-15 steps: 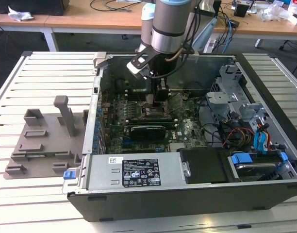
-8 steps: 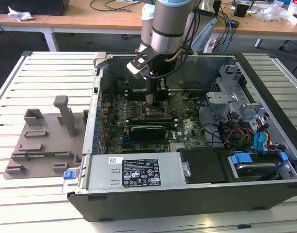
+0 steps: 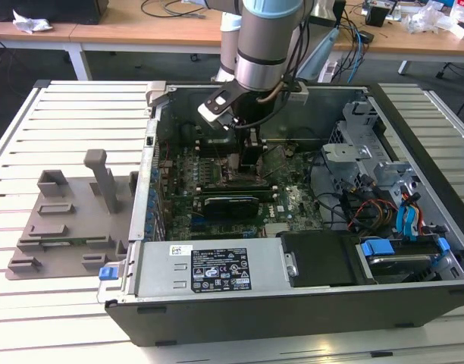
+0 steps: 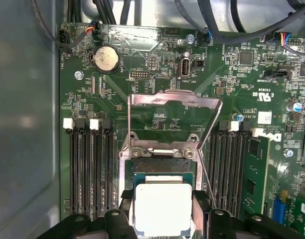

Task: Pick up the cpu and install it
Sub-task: 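Place the cpu into insertion slot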

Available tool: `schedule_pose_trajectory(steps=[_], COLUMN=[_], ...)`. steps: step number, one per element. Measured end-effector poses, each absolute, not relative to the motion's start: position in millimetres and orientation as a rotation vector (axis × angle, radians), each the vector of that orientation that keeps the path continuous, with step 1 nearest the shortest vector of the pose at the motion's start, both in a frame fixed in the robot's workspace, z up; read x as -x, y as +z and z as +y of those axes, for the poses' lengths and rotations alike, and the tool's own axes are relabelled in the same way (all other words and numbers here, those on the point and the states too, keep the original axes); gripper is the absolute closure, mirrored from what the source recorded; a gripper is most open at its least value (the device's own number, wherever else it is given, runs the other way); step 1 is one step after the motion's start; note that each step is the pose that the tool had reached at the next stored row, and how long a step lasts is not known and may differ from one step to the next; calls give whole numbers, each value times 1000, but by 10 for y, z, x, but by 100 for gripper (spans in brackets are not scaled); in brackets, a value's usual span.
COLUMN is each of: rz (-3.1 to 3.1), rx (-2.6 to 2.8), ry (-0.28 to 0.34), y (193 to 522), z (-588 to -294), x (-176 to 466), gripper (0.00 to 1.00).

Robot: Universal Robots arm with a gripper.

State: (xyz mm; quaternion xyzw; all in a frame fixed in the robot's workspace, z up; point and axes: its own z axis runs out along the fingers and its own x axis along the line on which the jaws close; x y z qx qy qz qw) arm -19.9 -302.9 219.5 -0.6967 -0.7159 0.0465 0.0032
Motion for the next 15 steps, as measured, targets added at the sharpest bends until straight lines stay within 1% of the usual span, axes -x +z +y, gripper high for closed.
schedule_pose_trajectory(steps=[15], rz=[-2245], rx=[2184], ry=[146], y=[2052], z=[-3029], x=[199], gripper=[45])
